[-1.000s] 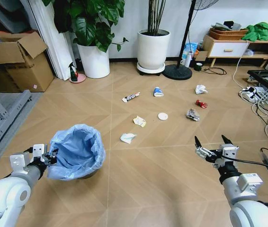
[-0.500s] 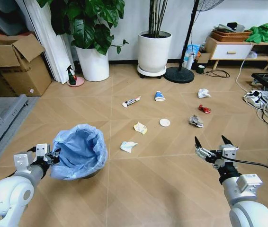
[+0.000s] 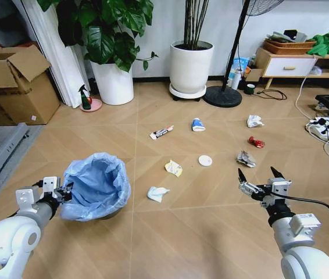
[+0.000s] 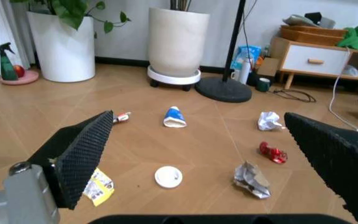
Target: Pick up the trash bin and place the garbage on the floor into it.
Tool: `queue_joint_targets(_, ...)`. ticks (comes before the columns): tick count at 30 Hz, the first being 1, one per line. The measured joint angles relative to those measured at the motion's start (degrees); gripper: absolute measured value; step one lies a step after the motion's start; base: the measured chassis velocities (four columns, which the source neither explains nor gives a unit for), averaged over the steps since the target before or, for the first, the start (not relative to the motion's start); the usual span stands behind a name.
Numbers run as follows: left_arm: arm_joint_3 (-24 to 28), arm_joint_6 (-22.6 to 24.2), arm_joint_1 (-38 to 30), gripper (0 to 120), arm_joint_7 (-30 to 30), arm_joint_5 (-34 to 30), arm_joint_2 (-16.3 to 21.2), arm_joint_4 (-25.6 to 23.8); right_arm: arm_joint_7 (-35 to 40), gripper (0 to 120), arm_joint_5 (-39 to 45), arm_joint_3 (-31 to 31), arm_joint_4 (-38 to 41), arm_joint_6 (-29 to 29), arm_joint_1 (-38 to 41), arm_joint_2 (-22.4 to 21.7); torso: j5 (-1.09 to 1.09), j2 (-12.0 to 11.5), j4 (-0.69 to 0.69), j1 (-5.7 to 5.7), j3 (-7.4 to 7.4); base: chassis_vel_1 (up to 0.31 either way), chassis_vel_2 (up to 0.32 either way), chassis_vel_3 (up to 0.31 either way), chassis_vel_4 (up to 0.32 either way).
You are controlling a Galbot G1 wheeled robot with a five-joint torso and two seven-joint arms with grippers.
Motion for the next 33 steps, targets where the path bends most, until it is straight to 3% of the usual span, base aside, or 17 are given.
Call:
queue_joint_targets(24,-0.11,0.00,-0.31,0,0.29,0.10,-0.27,0.66,-0.44,100,0.10,-0.54,-1.32,-0.20,0.63,-0.41,0.00,0.00,-0.01,0.00,0.00,-0.109,0.100,0.103,-0.099)
queue_joint_targets(33,-0.72,0.00,-1.50,0,-0.66,0.10,-0.66,2.04,-2.15,100,4.35,-2.93,-7.26,-0.73,5.97,-6.91,0.01,0.00,0.00,0.00,0.00,-0.001,0.000,0.004,-0.006)
